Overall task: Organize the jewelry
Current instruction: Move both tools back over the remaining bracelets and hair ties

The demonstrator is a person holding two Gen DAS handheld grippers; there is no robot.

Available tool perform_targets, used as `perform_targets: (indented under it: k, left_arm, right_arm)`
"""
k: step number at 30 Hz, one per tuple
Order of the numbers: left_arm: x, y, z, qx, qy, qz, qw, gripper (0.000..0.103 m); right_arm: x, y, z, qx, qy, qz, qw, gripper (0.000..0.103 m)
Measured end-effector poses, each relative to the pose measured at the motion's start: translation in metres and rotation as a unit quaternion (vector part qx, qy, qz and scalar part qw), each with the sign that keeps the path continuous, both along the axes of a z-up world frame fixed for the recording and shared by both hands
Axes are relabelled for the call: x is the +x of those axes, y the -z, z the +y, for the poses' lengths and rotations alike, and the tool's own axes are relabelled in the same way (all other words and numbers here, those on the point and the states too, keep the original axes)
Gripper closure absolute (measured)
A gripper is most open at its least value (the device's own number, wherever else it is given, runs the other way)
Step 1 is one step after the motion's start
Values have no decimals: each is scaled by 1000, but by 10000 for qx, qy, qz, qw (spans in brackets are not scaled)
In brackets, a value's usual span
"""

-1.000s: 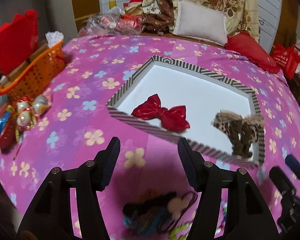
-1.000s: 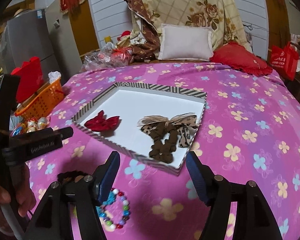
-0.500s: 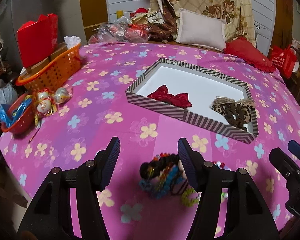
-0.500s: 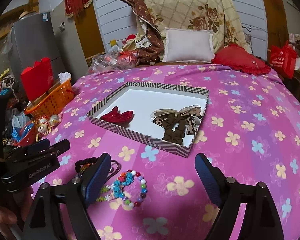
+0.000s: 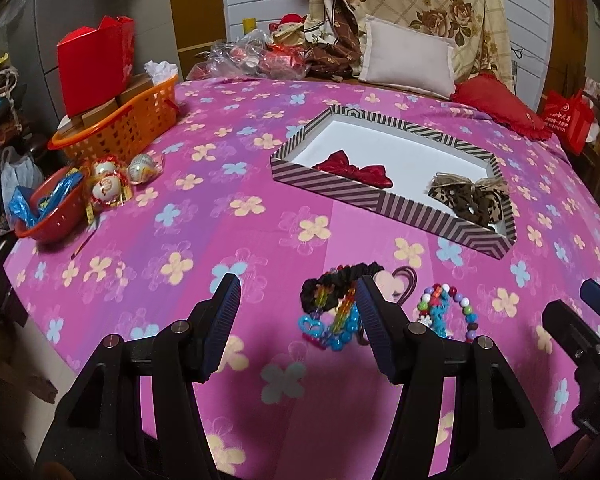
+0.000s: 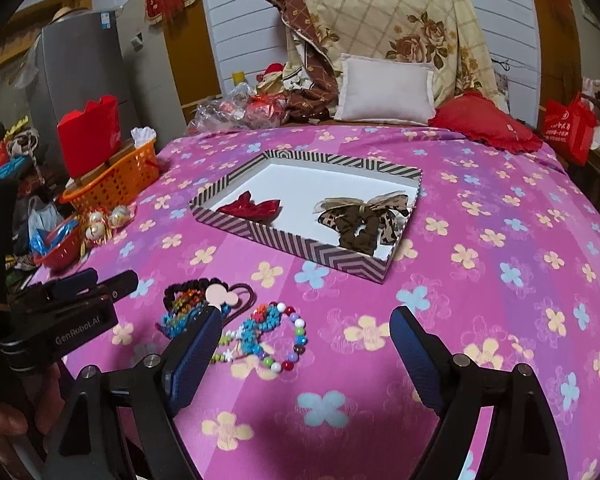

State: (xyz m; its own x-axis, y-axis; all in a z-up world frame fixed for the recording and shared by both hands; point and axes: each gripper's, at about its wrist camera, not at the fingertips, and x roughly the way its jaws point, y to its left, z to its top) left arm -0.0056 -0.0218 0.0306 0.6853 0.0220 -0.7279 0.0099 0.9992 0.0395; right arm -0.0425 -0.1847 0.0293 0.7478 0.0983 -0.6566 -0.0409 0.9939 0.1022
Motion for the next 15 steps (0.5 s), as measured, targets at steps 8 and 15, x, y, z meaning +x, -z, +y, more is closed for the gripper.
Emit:
perform_targets:
  k: [8, 15]
  left_arm:
    - [-10, 2, 15, -116, -55, 37, 9999, 43]
    - [-15, 13, 29, -212, -33, 142, 9997, 43]
  right_arm:
    - [-10, 8, 4, -117, -110, 132, 9998, 19]
    - [-13, 16, 11, -278, -233, 196, 9992, 19]
